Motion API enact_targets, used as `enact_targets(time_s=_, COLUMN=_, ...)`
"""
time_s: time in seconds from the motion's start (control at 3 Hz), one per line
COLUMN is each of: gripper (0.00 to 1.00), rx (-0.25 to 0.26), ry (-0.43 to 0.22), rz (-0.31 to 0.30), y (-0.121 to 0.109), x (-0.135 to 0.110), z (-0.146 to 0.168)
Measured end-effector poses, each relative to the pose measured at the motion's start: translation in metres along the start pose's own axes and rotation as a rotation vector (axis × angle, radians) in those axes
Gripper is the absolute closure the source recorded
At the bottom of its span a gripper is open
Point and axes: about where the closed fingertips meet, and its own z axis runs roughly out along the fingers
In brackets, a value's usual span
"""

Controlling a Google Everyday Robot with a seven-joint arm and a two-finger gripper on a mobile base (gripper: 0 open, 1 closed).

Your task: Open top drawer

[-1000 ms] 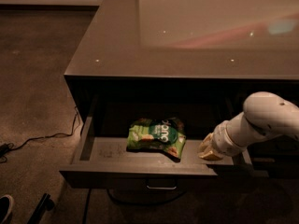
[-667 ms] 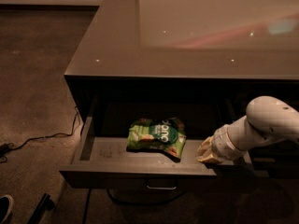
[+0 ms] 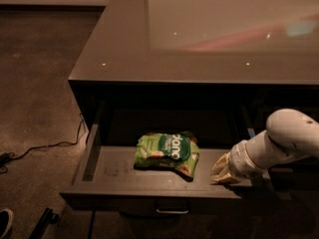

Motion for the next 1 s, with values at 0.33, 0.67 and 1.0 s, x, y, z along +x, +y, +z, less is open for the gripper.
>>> enact_targets(time_s=0.33, gripper=1.0, rx=-0.012, ry=0.007, rz=-0.009, y=0.0207, x=0.0054, z=-0.002)
enact_targets(time_s=0.67, gripper=1.0, rx=-0.012, ry=0.007, rz=-0.009, y=0.0207, x=0.0054, z=-0.002)
enact_targets(time_s=1.0, gripper=0.81, rx=-0.012, ry=0.007, rz=-0.009, y=0.0207, x=0.0054, z=-0.002)
